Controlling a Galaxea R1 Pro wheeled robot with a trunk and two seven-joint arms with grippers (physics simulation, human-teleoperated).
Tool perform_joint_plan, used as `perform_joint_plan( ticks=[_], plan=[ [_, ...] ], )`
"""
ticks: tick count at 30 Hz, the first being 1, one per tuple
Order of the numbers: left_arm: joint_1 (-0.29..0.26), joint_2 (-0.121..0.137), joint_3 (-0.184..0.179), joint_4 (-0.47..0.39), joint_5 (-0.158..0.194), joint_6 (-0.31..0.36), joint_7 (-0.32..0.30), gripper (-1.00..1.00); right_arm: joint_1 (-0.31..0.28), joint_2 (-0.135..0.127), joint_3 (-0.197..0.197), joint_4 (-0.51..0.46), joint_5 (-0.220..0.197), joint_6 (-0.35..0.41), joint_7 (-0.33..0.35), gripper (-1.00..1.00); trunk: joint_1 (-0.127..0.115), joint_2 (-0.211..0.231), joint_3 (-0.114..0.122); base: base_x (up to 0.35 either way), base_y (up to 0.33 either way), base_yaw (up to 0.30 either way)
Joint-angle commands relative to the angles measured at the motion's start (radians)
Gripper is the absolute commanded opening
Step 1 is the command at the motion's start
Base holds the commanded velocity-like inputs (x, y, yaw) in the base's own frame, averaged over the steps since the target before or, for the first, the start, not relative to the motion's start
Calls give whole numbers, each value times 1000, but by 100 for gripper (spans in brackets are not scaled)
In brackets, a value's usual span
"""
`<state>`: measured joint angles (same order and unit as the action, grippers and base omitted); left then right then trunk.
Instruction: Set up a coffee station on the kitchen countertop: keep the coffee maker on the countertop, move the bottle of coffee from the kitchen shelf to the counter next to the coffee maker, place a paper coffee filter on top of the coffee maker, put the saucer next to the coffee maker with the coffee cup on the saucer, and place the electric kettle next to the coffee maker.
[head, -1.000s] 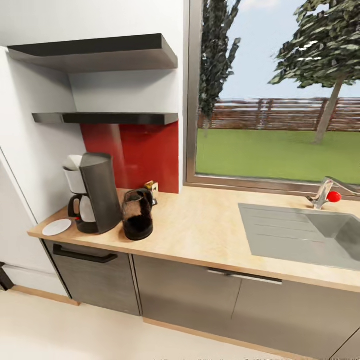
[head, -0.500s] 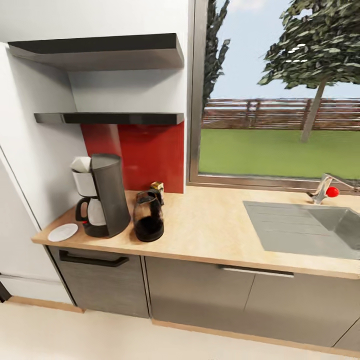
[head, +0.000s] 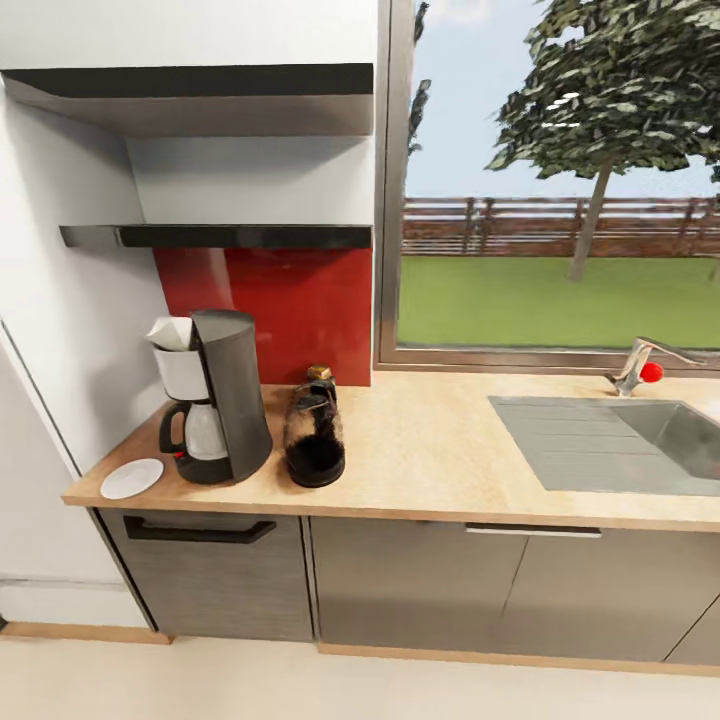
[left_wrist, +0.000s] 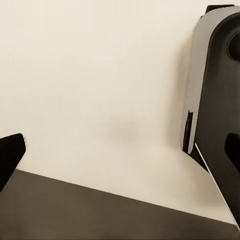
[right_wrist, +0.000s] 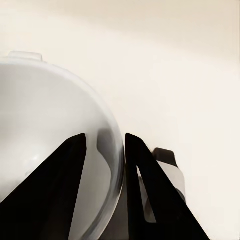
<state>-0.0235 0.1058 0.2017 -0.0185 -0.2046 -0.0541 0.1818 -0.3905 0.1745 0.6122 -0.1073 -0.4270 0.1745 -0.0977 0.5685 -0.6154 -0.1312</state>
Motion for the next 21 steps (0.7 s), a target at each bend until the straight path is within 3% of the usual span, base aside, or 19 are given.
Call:
perform_joint_plan(
  ticks=[1, 21],
  plan=[
    [-1, 0, 8, 2, -11, -4, 2, 100, -1, 0, 8, -2, -9, 5, -5, -100, 0, -2, -2, 0, 338, -2],
    [-1, 2, 10, 2, -10, -4, 2, 100, -1, 0, 8, -3, -10, 7, -5, -100, 0, -2, -2, 0, 338, 0]
  ],
)
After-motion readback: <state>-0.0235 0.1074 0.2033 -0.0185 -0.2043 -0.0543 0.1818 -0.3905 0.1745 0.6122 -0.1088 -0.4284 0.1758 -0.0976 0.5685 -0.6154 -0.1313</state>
